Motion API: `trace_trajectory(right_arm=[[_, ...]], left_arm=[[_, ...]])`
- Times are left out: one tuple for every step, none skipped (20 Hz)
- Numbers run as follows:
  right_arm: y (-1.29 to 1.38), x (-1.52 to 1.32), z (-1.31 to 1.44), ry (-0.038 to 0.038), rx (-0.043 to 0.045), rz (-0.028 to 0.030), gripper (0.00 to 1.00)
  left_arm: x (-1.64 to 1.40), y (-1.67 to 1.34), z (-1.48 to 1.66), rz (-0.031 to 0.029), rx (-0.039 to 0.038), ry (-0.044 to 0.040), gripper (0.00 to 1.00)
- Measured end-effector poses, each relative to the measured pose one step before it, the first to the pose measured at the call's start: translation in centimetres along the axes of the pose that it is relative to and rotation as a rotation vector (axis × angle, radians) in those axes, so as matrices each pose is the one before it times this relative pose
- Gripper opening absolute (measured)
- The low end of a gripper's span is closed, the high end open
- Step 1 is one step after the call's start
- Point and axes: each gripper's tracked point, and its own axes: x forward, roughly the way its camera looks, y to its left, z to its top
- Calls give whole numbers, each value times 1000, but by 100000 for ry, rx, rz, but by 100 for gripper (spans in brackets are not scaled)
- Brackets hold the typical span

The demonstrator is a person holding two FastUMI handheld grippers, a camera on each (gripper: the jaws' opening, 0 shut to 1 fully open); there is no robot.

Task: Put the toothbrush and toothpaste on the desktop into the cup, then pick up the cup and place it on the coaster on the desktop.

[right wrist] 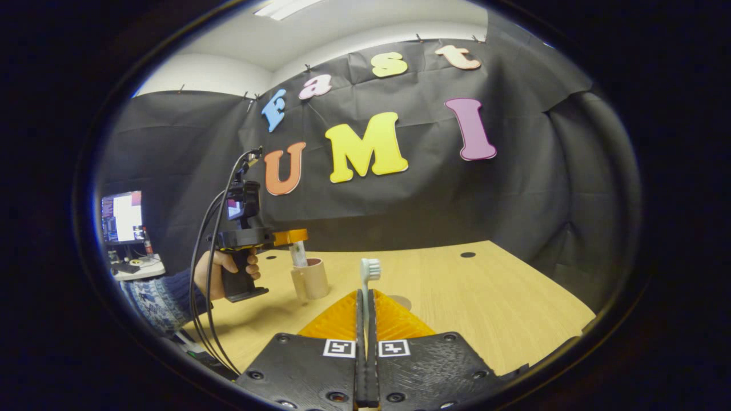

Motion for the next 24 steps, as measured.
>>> trace_trajectory(right_arm=[[1, 88, -24, 246, -9, -111, 0], [14, 107, -159, 77, 165, 24, 0], [54, 35, 27, -35, 111, 99, 0], [-11, 102, -20, -39, -300, 76, 0], [12, 80, 154, -159, -802, 26, 0], [70, 8, 198, -394, -953, 38, 0], [236, 62, 253, -9, -1633, 652, 0], [253, 356, 306, -664, -1595, 195, 0], [266, 620, 447, -485, -744, 83, 0], [410, 1006, 272, -175, -253, 354, 0], [373, 700, 377, -289, 198, 252, 0], [199, 579, 325, -195, 35, 183, 0], [279, 643, 572, -868, -252, 380, 0], [371, 760, 615, -1218, -500, 245, 0], [347, 799, 576, -957, -249, 29, 0], [450, 803, 598, -865, 358, 678, 0], [559, 800, 729, -574, 799, 765, 0], [511, 846, 653, -707, 581, 1156, 0], [494, 788, 912, -1192, -43, 654, 0], [268, 1107, 806, -923, -482, 630, 0], [319, 1091, 728, -996, -1018, -144, 0], [117, 1132, 751, -1595, -789, -88, 1], [221, 1060, 525, -329, -702, -32, 0], [271, 1079, 367, 25, -223, 224, 0]], left_arm=[[-57, -24, -45, 87, 168, -422, 40], [-128, 12, 53, 127, 540, 2, 40], [-121, -95, 171, 106, 404, 8, 40], [-273, 123, 163, 235, -118, -350, 40], [-371, 247, 180, 1197, -533, -828, 40], [-484, 378, 444, 1772, -1454, -1443, 52], [-641, 40, 90, 226, -1966, -664, 43], [-598, -103, 2, -485, -1587, -767, 52], [-657, -19, -40, -241, -320, -706, 58], [-548, -73, 23, -271, 1639, -558, 64], [-636, 140, -9, 403, 3515, -825, 66], [-601, 268, -17, 307, 4212, -1442, 72], [-540, 340, -7, 956, 2553, -1613, 75], [-550, 46, -310, 205, 1224, 922, 78], [-590, -297, -572, -1407, 1017, 2383, 79], [-778, -218, -519, -900, 742, 2141, 92], [-707, 161, -156, 859, 842, 918, 90], [-762, 271, -137, 1111, 1030, 572, 94], [-717, 283, 19, 761, -63, -113, 94], [-674, 53, -9, -323, -826, -338, 94], [-677, 151, -122, 430, -732, 42, 94], [-693, 179, 84, 295, -586, -281, 94], [-718, 34, -12, -413, 149, 551, 94], [-843, 102, 28, -278, 517, 124, 94]])
